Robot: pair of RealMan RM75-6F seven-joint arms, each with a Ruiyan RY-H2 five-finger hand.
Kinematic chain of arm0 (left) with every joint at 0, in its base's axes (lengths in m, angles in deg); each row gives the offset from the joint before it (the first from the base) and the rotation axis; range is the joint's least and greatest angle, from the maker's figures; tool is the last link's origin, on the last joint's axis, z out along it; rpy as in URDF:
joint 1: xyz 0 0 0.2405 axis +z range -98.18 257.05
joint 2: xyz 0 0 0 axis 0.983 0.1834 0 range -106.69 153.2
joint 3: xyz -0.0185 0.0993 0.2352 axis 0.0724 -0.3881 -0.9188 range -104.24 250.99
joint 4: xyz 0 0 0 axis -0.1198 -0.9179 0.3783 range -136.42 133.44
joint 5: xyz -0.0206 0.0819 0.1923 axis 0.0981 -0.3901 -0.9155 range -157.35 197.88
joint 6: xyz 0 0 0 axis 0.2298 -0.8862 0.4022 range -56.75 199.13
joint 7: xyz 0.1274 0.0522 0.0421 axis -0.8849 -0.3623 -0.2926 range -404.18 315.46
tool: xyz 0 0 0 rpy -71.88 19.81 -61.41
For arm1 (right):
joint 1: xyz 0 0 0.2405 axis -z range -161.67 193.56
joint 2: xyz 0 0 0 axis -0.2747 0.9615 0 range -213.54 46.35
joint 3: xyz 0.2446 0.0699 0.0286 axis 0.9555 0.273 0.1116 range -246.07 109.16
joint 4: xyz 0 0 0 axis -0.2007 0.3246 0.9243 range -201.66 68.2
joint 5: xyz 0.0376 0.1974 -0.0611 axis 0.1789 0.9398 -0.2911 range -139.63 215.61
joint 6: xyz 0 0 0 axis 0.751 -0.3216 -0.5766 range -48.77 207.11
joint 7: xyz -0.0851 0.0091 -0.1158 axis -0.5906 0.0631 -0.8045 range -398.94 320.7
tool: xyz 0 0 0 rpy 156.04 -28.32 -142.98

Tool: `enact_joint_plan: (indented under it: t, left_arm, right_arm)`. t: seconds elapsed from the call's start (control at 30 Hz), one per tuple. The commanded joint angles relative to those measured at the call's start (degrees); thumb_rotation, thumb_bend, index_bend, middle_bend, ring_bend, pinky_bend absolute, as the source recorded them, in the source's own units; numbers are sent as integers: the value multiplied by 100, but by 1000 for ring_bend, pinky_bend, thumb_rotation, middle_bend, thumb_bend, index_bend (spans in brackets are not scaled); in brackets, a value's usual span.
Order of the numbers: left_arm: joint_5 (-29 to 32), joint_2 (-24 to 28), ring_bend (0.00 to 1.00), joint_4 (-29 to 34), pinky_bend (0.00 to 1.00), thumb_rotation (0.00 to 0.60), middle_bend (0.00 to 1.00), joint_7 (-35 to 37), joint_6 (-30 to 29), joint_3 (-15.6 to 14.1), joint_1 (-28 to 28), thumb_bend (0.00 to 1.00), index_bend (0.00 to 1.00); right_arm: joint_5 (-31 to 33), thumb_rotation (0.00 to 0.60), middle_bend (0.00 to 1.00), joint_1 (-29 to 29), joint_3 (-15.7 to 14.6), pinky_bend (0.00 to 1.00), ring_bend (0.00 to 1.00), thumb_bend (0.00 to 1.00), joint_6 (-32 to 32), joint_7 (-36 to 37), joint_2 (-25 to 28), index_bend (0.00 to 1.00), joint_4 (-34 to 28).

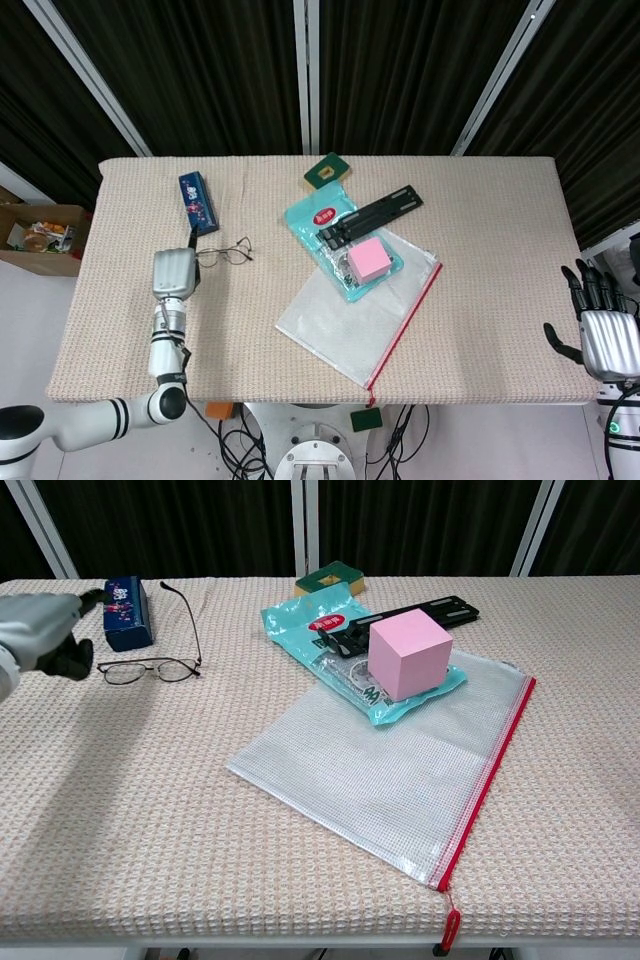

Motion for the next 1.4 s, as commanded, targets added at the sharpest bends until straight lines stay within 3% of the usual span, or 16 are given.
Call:
enact_joint_plan:
  t: [0.03, 0.1, 0.23, 0.37, 0.57, 1.0, 1.27, 1.4]
  left_arm:
    - [-479, 356, 966, 535, 942, 600, 1000, 502, -600, 314, 215, 697, 0]
    - [-1004, 466, 966, 858, 943, 600, 1000, 847, -947, 306, 311, 703, 0]
    - [-1843, 419, 965, 1257, 947, 600, 1000, 716, -1294, -125, 359, 717, 0]
    - [-2030, 264, 967, 1456, 956, 600, 1000, 588, -840, -470, 259, 722, 0]
    - [-1893, -273, 972, 1058, 974, 600, 1000, 371, -235, -562, 34, 726, 0]
    - [-984, -1113, 974, -317, 979, 600, 1000, 12, 731, 136, -546, 727, 0]
    - [-464, -1339, 978, -970, 979, 600, 1000, -161, 846, 449, -655, 727, 0]
    - [-292, -1245, 979, -933, 980, 600, 1000, -361, 811, 420, -590, 729, 0]
  right_arm:
    - [-11, 600, 0, 6, -4, 0, 0, 336, -7, 18, -1, 0, 12]
    - [-11, 600, 0, 9, -13, 0, 0, 336, -2, 23, -17, 0, 29]
    - [-46, 600, 0, 11, -57, 0, 0, 337, 21, 3, -54, 0, 31]
    - [-61, 600, 0, 15, -70, 0, 0, 336, 22, -3, -60, 0, 25]
    - [1, 600, 0, 43, -50, 0, 0, 337, 8, 42, -14, 0, 37]
    - [91, 600, 0, 23, -22, 0, 0, 336, 86, 73, -2, 0, 79]
    - [100, 600, 0, 1, -11, 0, 0, 337, 112, 15, 7, 0, 39]
    - [141, 600, 0, -12, -3, 0, 0, 337, 150, -7, -3, 0, 43]
